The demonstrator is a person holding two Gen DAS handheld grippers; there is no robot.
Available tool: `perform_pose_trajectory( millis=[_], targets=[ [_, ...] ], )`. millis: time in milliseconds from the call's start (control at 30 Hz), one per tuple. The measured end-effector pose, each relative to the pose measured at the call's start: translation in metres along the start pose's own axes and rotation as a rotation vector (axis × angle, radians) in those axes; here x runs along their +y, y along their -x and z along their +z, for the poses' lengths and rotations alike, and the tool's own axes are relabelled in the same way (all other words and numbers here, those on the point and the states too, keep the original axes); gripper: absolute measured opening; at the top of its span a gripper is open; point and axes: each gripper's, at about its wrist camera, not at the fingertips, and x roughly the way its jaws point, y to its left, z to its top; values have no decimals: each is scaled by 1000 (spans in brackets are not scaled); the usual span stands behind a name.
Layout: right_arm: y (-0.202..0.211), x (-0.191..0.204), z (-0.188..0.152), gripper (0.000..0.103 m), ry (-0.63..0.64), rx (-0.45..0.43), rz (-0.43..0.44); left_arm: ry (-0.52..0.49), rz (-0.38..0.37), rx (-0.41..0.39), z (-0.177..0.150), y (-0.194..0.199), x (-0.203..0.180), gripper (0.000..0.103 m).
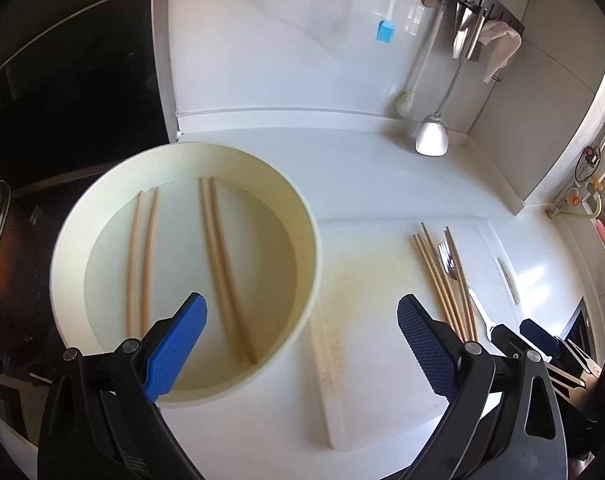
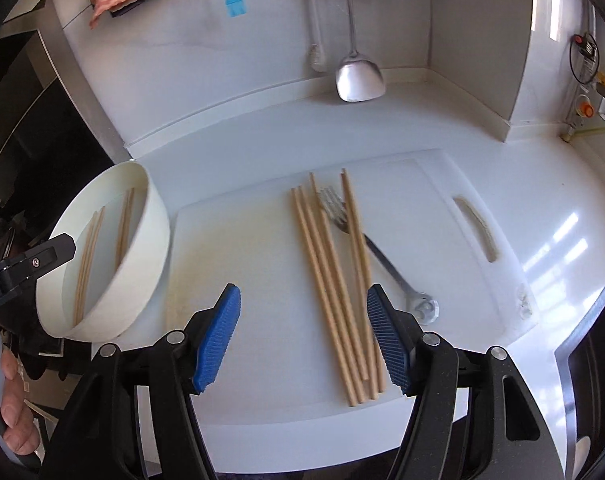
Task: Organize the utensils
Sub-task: 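Move the right tool back over the fork on the cutting board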
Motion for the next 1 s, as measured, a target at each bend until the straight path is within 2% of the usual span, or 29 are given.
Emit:
perform_pose_trajectory(
  millis=[267, 433, 667, 867, 1000],
  targets=[
    [-4, -92, -5, 63, 40, 6, 62, 74, 45, 21, -30, -14, -81, 94],
    [-14, -126, -4, 63, 98, 16, 114, 129, 130, 41, -49, -19, -113, 95],
    [-22, -139, -1, 63, 122, 9, 153, 124, 198, 31, -56, -22, -130, 95],
    [-38, -137, -3, 63, 134, -35, 141, 110, 148, 37, -62, -53, -129, 95],
    [-61, -131, -3, 63, 143, -46, 164, 102, 140, -21, -67, -68, -128, 95]
  ],
)
